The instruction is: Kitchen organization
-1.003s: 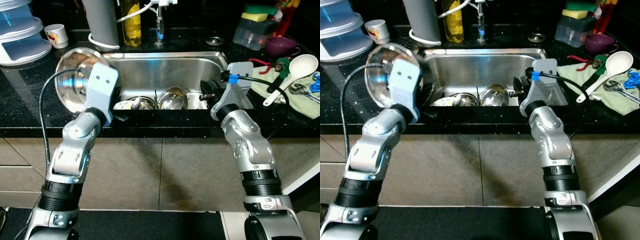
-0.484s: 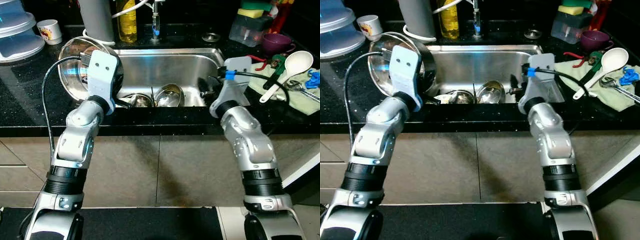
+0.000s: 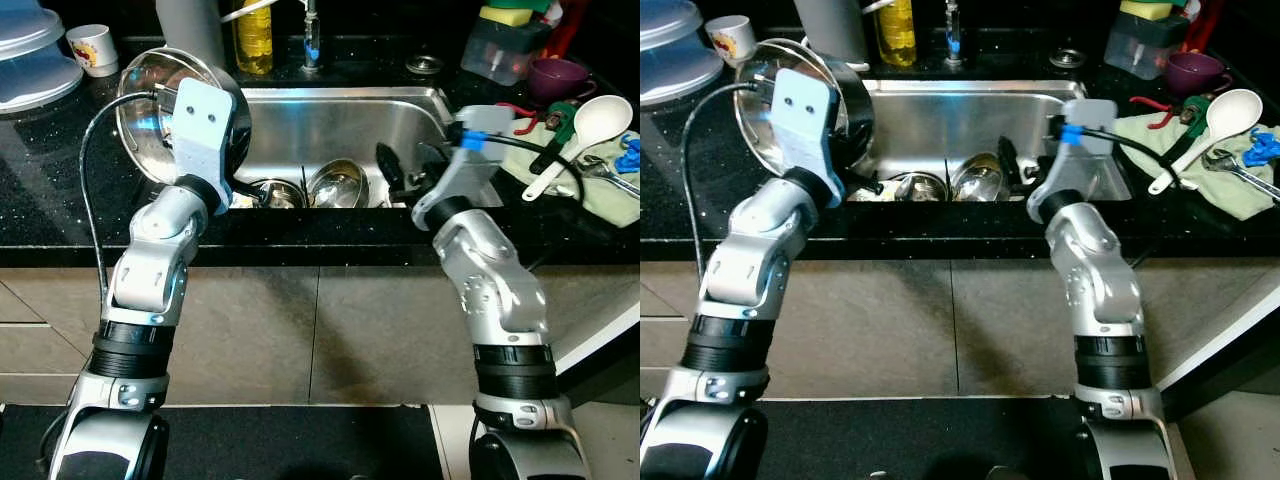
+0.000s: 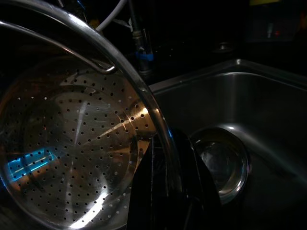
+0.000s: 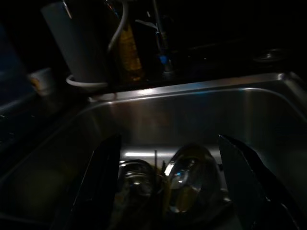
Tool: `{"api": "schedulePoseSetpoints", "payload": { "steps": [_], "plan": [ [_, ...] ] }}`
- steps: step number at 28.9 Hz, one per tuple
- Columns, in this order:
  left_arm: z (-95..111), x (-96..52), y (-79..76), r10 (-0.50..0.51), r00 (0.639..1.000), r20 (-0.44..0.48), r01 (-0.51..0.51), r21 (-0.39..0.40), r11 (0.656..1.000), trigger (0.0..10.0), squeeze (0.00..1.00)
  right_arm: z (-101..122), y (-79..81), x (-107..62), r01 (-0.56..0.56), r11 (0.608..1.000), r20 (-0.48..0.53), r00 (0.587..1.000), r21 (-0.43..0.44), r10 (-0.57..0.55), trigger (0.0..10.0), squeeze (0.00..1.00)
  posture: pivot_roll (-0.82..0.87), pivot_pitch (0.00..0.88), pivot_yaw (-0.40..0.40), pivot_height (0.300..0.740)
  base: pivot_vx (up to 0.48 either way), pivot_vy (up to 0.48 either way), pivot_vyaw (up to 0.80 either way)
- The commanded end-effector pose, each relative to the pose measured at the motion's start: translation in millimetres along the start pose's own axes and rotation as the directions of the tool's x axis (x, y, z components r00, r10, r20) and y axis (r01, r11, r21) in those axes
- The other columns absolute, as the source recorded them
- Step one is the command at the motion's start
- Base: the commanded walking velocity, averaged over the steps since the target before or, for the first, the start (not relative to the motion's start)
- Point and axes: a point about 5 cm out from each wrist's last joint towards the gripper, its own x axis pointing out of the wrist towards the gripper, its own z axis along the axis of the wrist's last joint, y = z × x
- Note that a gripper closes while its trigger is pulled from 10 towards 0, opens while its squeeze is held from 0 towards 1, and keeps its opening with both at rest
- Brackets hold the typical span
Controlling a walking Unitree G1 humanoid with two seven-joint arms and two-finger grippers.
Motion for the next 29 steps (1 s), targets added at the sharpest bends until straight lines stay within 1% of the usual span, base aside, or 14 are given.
{"api": "schedulePoseSetpoints", "payload": {
  "steps": [1,6,12,17,22,23,27,29],
  "plan": [
    [14.8,-1.0,4.4,0.003,0.998,0.061,-0.004,0.009,1.0,10.0,0.0,2.7,0.2,-3.9,-0.018,0.999,0.024,1.0,0.038,0.017,10.0,0.0,-0.01,0.096,-0.01,0.736,0.251,0.0,0.0],
    [23.4,-3.0,8.4,0.01,0.996,0.088,-0.01,0.007,1.0,10.0,0.0,9.2,3.1,-8.1,-0.052,0.996,0.073,0.996,0.076,0.046,10.0,0.0,0.0,0.088,0.001,0.736,0.283,0.0,0.0],
    [23.8,-4.4,13.6,0.016,0.996,0.087,-0.016,0.003,1.0,10.0,0.0,10.6,5.0,-6.9,-0.069,0.993,0.087,0.994,0.099,0.06,10.0,0.0,0.01,0.08,0.013,0.736,0.321,0.0,0.0],
    [23.5,-5.3,13.3,0.01,0.996,0.085,-0.01,-0.001,1.0,10.0,0.0,11.0,7.1,-6.8,-0.082,0.991,0.095,0.993,0.107,0.072,10.0,0.0,0.01,0.07,0.016,0.736,0.325,0.0,0.0],
    [21.0,-4.9,9.2,-0.01,0.997,0.077,0.011,-0.014,1.0,10.0,0.0,12.1,10.9,-3.9,-0.101,0.989,0.106,0.99,0.107,0.09,10.0,0.0,0.01,0.051,0.024,0.736,0.319,0.0,0.0],
    [20.0,-4.4,6.4,-0.019,0.997,0.074,0.021,-0.021,1.0,10.0,0.0,13.4,10.9,-2.8,-0.104,0.989,0.111,0.99,0.106,0.092,10.0,0.0,0.01,0.047,0.025,0.736,0.304,0.0,0.0],
    [19.0,-4.0,3.4,-0.028,0.997,0.072,0.03,-0.026,0.999,10.0,0.0,14.4,10.2,-2.4,-0.105,0.989,0.115,0.989,0.103,0.093,10.0,0.0,0.01,0.041,0.026,0.736,0.3,0.0,0.0],
    [17.5,-3.4,-3.1,-0.053,0.996,0.07,0.056,-0.044,0.997,10.0,0.0,15.7,8.7,-2.5,-0.107,0.989,0.118,0.988,0.098,0.095,10.0,0.0,0.01,0.034,0.028,0.736,0.287,0.0,0.0]
  ]
}}
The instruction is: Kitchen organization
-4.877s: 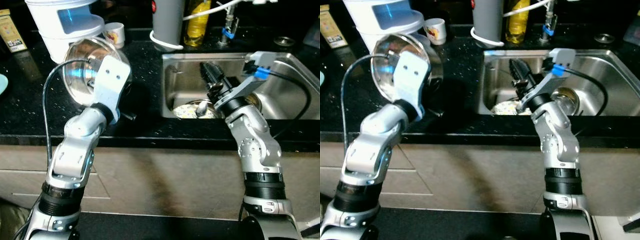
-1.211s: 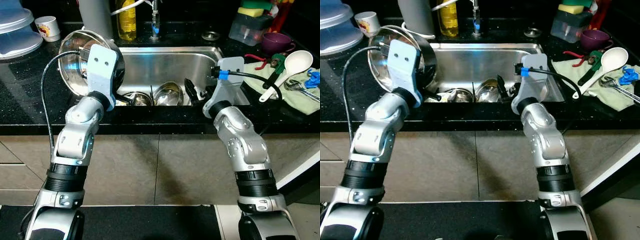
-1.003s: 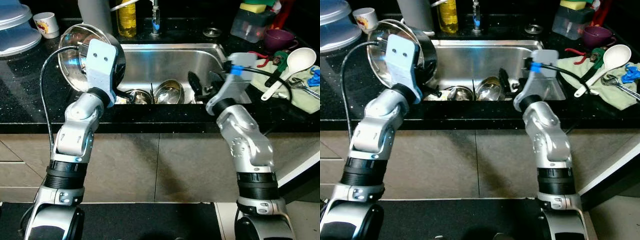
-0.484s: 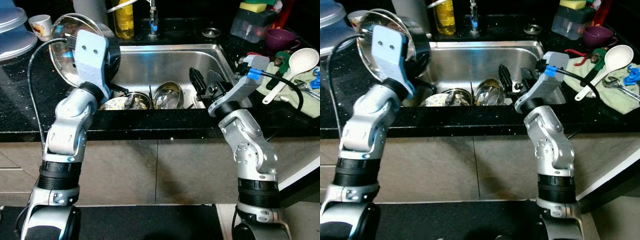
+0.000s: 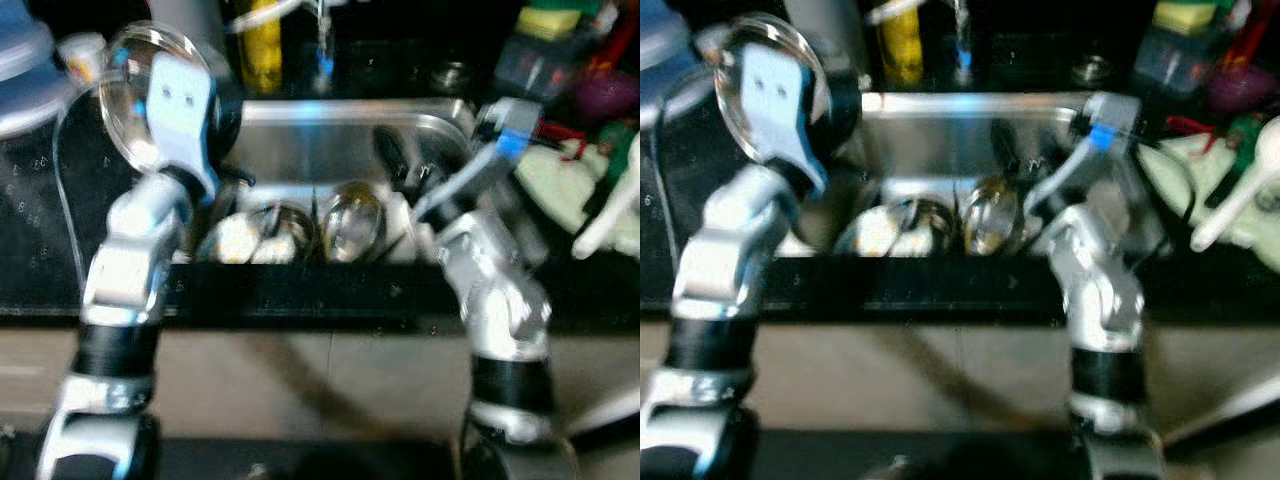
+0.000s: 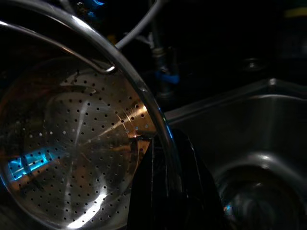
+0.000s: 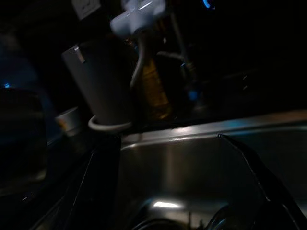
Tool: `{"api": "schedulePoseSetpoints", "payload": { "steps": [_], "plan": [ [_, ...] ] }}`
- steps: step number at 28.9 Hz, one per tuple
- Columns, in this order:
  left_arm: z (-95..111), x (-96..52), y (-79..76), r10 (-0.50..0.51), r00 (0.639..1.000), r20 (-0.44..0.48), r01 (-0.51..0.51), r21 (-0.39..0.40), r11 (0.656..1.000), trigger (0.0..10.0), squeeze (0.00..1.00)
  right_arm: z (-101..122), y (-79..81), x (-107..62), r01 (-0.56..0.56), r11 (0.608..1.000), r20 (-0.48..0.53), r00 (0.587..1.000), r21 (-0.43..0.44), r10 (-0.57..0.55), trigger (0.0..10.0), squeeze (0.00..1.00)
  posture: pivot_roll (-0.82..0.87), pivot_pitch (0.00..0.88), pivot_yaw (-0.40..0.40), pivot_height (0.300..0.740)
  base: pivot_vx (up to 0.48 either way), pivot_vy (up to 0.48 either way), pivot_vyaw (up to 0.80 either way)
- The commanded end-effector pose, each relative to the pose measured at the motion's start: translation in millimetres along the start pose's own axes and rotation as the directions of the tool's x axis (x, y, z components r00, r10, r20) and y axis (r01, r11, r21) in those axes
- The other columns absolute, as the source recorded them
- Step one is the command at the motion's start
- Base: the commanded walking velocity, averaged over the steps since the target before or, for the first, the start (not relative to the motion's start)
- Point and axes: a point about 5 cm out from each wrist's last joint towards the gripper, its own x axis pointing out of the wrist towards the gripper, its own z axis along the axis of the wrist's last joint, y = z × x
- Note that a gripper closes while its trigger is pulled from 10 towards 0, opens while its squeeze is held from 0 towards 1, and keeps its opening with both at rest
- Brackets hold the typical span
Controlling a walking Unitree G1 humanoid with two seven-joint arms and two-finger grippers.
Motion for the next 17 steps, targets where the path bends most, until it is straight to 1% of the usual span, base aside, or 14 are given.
{"api": "schedulePoseSetpoints", "payload": {
  "steps": [1,2,4,6,7,8,9,10,11,12,13,14,15,17],
  "plan": [
    [2.3,0.1,-8.7,-0.042,0.999,0.016,0.043,-0.021,0.999,10.0,0.0,0.8,-2.1,-1.3,0.0,1.0,0.009,1.0,0.005,0.0,10.0,0.0,0.01,0.034,0.028,0.736,0.274,0.0,0.0],
    [1.0,0.0,-13.9,-0.074,0.997,0.009,0.074,-0.034,0.997,10.0,0.0,1.2,-2.9,-1.7,0.0,1.0,0.009,1.0,0.003,0.0,10.0,0.0,0.01,0.032,0.029,0.736,0.0,0.0,0.0],
    [-2.2,-1.5,-23.9,-0.149,0.989,-0.006,0.149,-0.032,0.988,10.0,0.0,1.3,-4.2,-2.4,0.001,1.0,0.01,1.0,0.0,-0.001,10.0,0.0,0.01,0.027,0.031,0.736,0.0,0.0,0.0],
    [-8.2,-4.1,-32.1,-0.23,0.972,-0.044,0.229,-0.034,0.973,10.0,0.0,1.5,-5.2,-3.1,0.004,1.0,0.009,1.0,-0.005,-0.004,10.0,0.0,0.01,0.025,0.031,0.736,0.0,0.0,0.0],
    [-10.8,-5.9,-35.9,-0.273,0.96,-0.06,0.272,-0.023,0.962,10.0,0.0,1.5,-5.8,-3.4,0.005,1.0,0.008,1.0,-0.009,-0.005,10.0,0.0,0.01,0.022,0.033,0.736,0.0,0.0,0.0],
    [-17.9,-11.7,-42.7,-0.37,0.922,-0.112,0.371,-0.018,0.929,10.0,0.0,1.6,-7.3,-4.0,0.008,1.0,0.006,1.0,-0.015,-0.008,10.0,0.0,0.01,0.02,0.033,0.736,0.0,0.0,0.0],
    [-17.9,-11.7,-42.7,-0.37,0.922,-0.112,0.371,-0.018,0.929,10.0,0.0,1.6,-7.3,-4.0,0.008,1.0,0.006,1.0,-0.015,-0.008,10.0,0.0,0.01,0.02,0.033,0.736,0.0,0.0,0.0],
    [-20.5,-13.7,-44.4,-0.398,0.908,-0.132,0.399,-0.023,0.917,10.0,0.0,1.6,-7.8,-4.2,0.009,1.0,0.005,1.0,-0.017,-0.009,10.0,0.0,0.01,0.02,0.033,0.736,0.0,0.0,0.0],
    [-24.9,-16.7,-44.7,-0.429,0.888,-0.165,0.433,-0.008,0.901,10.0,0.0,1.7,-8.7,-4.5,0.011,1.0,0.001,1.0,-0.024,-0.011,10.0,0.0,0.01,0.02,0.033,0.736,0.0,0.0,0.0],
    [-37.8,-21.9,-41.6,-0.457,0.849,-0.265,0.478,0.015,0.878,10.0,0.0,2.0,-10.6,-5.2,0.016,0.999,-0.007,1.0,-0.04,-0.016,10.0,0.0,0.0,0.022,0.037,0.736,0.0,0.0,0.0],
    [-46.9,-25.9,-38.6,-0.469,0.817,-0.335,0.506,0.028,0.862,10.0,0.0,2.2,-12.0,-5.8,0.02,0.999,-0.013,1.0,-0.051,-0.02,10.0,0.0,0.0,0.022,0.037,0.736,0.0,0.0,0.0],
    [-46.9,-25.9,-38.6,-0.469,0.817,-0.335,0.506,0.028,0.862,10.0,0.0,2.2,-12.0,-5.8,0.02,0.999,-0.013,1.0,-0.051,-0.02,10.0,0.0,0.0,0.022,0.037,0.736,0.0,0.0,0.0],
    [-56.0,-29.3,-32.3,-0.461,0.794,-0.396,0.518,0.046,0.854,10.0,0.0,2.7,-14.2,-6.7,0.025,0.997,-0.022,0.999,-0.068,-0.027,10.0,0.0,0.0,0.023,0.039,0.736,0.0,0.0,0.0],
    [-64.2,-32.2,-24.2,-0.442,0.775,-0.451,0.521,0.061,0.851,10.0,0.0,4.0,-16.7,-8.3,0.031,0.996,-0.03,0.999,-0.085,-0.034,10.0,0.0,-0.01,0.029,0.043,0.736,0.0,0.0,0.0]
  ]
}}
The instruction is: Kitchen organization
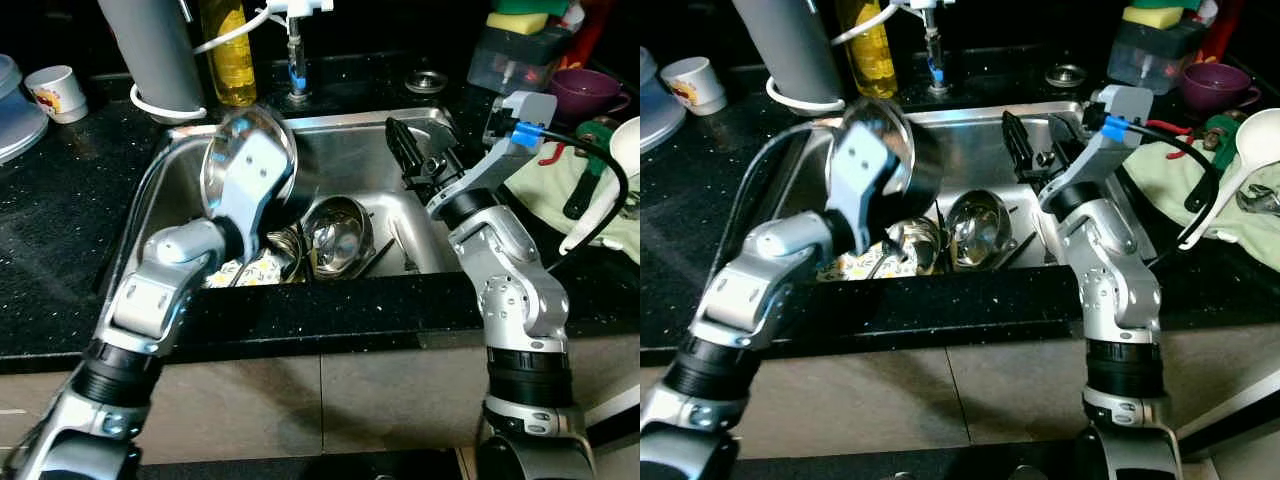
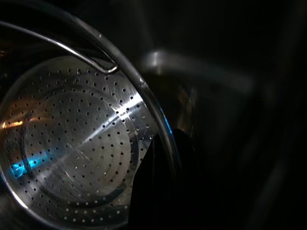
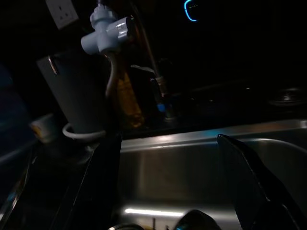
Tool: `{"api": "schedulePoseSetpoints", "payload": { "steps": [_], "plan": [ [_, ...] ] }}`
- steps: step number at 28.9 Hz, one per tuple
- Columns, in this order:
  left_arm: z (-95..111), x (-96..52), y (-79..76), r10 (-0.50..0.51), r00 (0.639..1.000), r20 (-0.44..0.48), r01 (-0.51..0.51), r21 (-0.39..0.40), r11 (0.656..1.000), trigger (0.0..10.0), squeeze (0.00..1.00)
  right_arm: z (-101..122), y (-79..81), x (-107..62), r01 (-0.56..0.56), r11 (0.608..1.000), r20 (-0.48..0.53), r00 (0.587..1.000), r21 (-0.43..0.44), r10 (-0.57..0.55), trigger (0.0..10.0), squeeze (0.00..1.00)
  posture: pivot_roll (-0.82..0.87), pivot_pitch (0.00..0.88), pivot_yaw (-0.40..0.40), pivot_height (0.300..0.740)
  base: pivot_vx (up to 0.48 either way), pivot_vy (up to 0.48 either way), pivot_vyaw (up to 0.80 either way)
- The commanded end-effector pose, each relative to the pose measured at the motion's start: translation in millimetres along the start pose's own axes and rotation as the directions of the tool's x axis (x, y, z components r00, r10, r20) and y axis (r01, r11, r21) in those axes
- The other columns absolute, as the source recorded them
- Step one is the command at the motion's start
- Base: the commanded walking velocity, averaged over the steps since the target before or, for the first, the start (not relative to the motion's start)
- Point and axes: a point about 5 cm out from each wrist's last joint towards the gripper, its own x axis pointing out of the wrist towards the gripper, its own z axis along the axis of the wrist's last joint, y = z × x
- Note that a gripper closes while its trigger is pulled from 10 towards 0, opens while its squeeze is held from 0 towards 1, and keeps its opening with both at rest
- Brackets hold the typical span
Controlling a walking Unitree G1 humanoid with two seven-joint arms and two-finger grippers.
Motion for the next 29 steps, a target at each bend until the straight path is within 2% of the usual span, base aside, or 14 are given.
{"api": "schedulePoseSetpoints", "payload": {
  "steps": [1,6,12,20,22,25,27,29],
  "plan": [
    [-8.6,-1.9,1.6,-0.002,0.999,-0.048,0.002,0.005,1.0,10.0,0.0,-0.9,-0.7,-1.8,0.005,1.0,-0.012,1.0,-0.011,-0.005,10.0,0.0,-0.01,0.029,0.043,0.736,0.0,0.0,0.0],
    [-12.1,-0.7,8.9,0.023,0.997,-0.077,-0.02,0.04,0.999,10.0,0.0,0.8,-3.6,-7.2,0.011,0.999,-0.025,1.0,-0.033,-0.012,10.0,0.0,-0.03,0.039,0.047,0.736,0.0,0.0,0.0],
    [-8.3,8.3,3.9,-0.003,0.999,-0.05,0.004,0.017,1.0,10.0,0.0,-0.2,-1.4,-12.0,0.002,0.999,-0.046,0.999,-0.038,-0.004,10.0,0.0,-0.04,0.055,0.036,0.736,0.0,0.0,0.0],
    [-9.8,18.1,-0.9,-0.034,0.999,0.003,0.034,-0.124,0.992,10.0,0.0,1.0,-0.5,-18.8,0.0,0.999,-0.079,0.997,-0.052,-0.004,10.0,0.0,-0.06,0.092,0.029,0.736,0.0,0.0,0.0],
    [-15.6,21.4,3.3,0.008,1.0,0.009,-0.006,-0.197,0.98,10.0,0.0,0.6,-0.5,-21.0,0.0,0.998,-0.09,0.996,-0.057,-0.005,10.0,0.0,-0.07,0.105,0.026,0.736,0.0,0.0,0.0],
    [-17.2,22.3,4.3,0.019,1.0,0.009,-0.017,-0.217,0.976,10.0,0.0,0.7,-0.5,-21.7,0.0,0.998,-0.093,0.996,-0.059,-0.006,10.0,0.0,-0.07,0.105,0.026,0.736,0.0,0.0,0.0],
    [-16.5,22.8,18.0,0.143,0.989,0.038,-0.122,-0.335,0.934,10.0,0.0,0.1,-0.9,-25.3,0.003,0.998,-0.104,0.995,-0.061,-0.009,10.0,0.0,-0.08,0.119,0.024,0.736,0.0,0.0,0.0],
    [-15.0,22.0,31.1,0.257,0.965,0.048,-0.21,-0.443,0.871,10.0,0.0,-0.6,-0.9,-28.2,0.006,0.998,-0.114,0.993,-0.062,-0.013,10.0,0.0,-0.08,0.128,0.023,0.736,0.0,0.0,0.0]
  ]
}}
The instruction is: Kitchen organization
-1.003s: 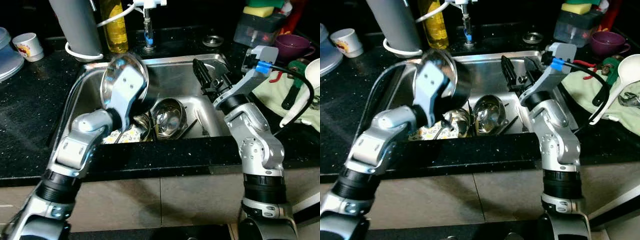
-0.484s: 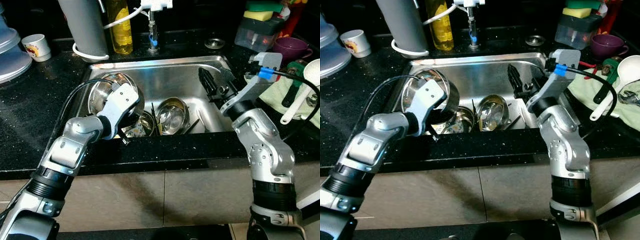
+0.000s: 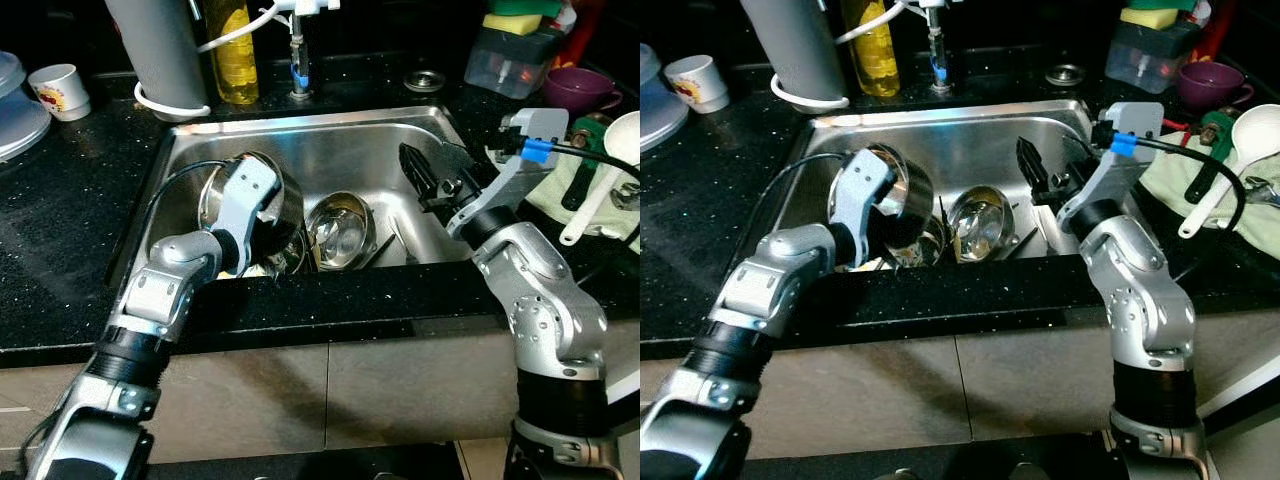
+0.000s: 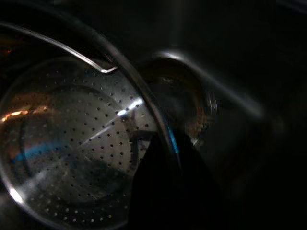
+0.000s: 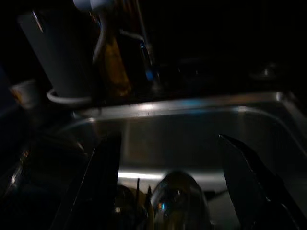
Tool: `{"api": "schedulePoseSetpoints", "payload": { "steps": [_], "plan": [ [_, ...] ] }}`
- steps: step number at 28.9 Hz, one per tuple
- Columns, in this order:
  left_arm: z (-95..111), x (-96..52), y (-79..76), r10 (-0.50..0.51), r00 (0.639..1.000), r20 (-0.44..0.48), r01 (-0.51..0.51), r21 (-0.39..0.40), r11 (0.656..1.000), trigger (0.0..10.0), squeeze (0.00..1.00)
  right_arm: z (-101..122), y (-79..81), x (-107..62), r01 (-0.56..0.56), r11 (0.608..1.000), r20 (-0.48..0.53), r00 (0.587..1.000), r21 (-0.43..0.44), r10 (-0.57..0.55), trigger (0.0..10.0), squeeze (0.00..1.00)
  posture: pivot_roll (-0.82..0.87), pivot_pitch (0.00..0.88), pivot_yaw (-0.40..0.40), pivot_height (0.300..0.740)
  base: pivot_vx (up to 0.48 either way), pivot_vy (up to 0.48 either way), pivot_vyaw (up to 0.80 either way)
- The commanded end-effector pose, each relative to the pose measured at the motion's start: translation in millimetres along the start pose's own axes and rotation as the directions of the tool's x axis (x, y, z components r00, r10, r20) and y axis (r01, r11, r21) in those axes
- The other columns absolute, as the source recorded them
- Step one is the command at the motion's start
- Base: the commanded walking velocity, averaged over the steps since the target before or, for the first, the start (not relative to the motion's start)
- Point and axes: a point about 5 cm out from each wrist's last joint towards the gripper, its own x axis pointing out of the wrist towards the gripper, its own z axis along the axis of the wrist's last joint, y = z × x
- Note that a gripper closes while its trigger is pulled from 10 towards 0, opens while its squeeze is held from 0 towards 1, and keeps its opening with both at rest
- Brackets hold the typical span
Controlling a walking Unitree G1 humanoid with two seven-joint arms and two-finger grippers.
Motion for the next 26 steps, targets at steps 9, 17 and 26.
{"api": "schedulePoseSetpoints", "payload": {
  "steps": [9,17,26],
  "plan": [
    [0.1,0.4,20.8,0.123,0.992,0.027,-0.115,-0.213,0.97,10.0,0.0,-3.5,6.2,-5.1,-0.01,1.0,-0.045,0.999,0.004,0.01,10.0,0.0,-0.09,0.16,0.014,0.736,0.0,0.0,0.0],
    [-13.5,7.6,17.6,0.078,0.995,-0.055,-0.091,-0.286,0.954,10.0,0.0,-2.5,4.7,-9.3,-0.003,1.0,-0.063,0.998,-0.001,0.003,10.0,0.0,-0.1,0.182,0.016,0.736,0.0,0.0,0.0],
    [2.5,8.5,14.5,0.077,0.997,0.02,-0.07,-0.227,0.971,10.0,1.0,-3.2,5.9,-8.8,0.003,1.0,-0.058,0.998,0.01,-0.002,10.0,0.0,-0.09,0.15,0.029,0.736,0.0,0.0,0.0]
  ]
}}
